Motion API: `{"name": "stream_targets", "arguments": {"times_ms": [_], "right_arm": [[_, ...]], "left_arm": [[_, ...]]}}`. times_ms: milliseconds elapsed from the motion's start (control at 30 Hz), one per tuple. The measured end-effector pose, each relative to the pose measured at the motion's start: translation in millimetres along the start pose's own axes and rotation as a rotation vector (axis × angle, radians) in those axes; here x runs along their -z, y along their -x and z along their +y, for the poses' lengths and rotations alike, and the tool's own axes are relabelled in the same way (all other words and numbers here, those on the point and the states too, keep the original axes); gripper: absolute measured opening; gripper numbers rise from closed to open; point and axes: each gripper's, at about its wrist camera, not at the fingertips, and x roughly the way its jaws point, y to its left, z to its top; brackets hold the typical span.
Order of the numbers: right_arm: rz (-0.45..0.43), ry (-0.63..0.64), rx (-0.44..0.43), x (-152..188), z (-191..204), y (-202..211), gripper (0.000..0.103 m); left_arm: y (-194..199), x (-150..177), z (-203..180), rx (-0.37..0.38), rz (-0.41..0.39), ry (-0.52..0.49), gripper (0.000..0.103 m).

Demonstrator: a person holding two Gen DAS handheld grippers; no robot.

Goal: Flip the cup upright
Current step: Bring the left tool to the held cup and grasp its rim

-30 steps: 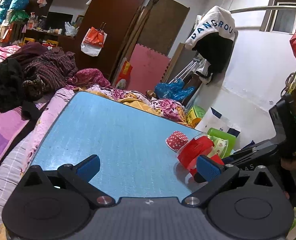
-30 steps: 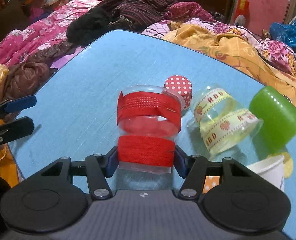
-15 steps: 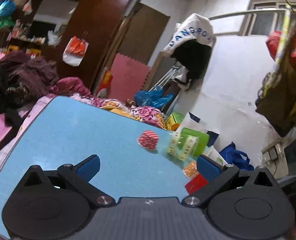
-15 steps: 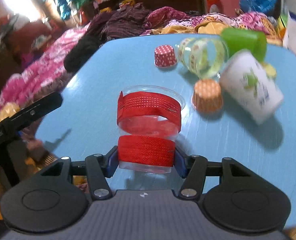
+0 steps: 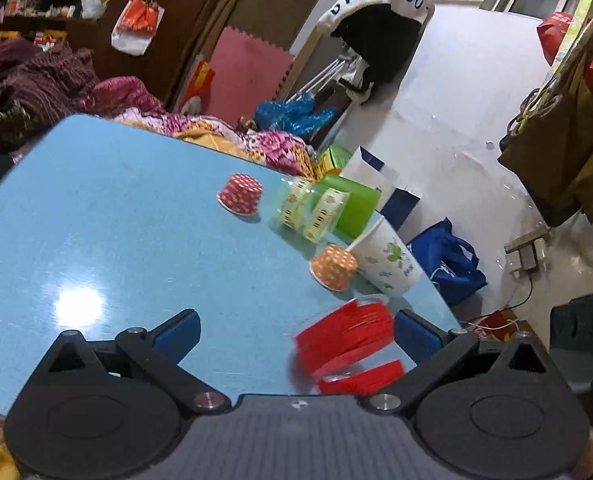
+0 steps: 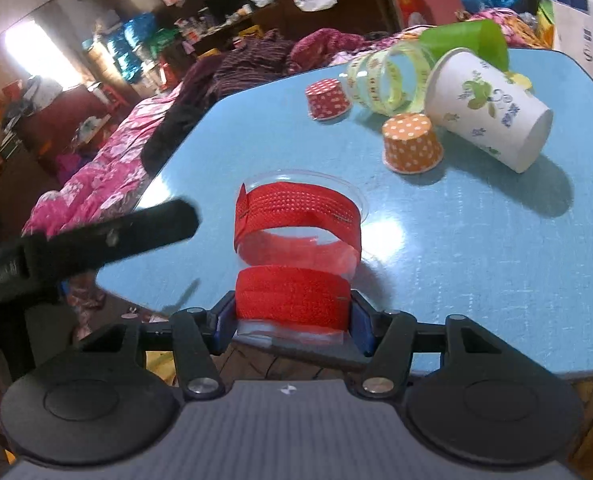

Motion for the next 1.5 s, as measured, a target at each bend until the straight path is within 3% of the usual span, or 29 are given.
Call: {"name": "stream_targets", "arguments": {"times_ms": [233,400,867,1133,1267,1500], "right_arm": [[-0.048,0.032,-0.001,4.9,-2.4,-2.8,0.069],[-0.076,0.072,-0.021,17.5,-8.1,2.9,0.074],[-0.137,0.147,-0.036,32.0,-7.5,20.0,0.076],[-0.137,0.180,-0.053,34.8,-1.2,17.1,0.076],[-0.128,0.182,-0.059,35.9,-1.6,15.9,0.076],[-0.120,0.185,-0.065,38.3,-5.4,16.9,0.076]], "left_arm": [[-18.6,3.6,-20.3,-0.001,0.094,-0.021,0.102],[-36.9,-0.1,-17.9,0.005,0.160,0.027,0.098],[-40.3,-0.5,-36.0,0.045,0.192,0.064,0.096],[-51.0,-5.3,-37.3,-0.005,0.213,0.044,0.094],[-59.1,-8.9,-37.3,-0.042,0.233,0.025,0.086],[-62.7,-11.5,-41.8,-0.083,0.240,-0.024,0.080]]}}
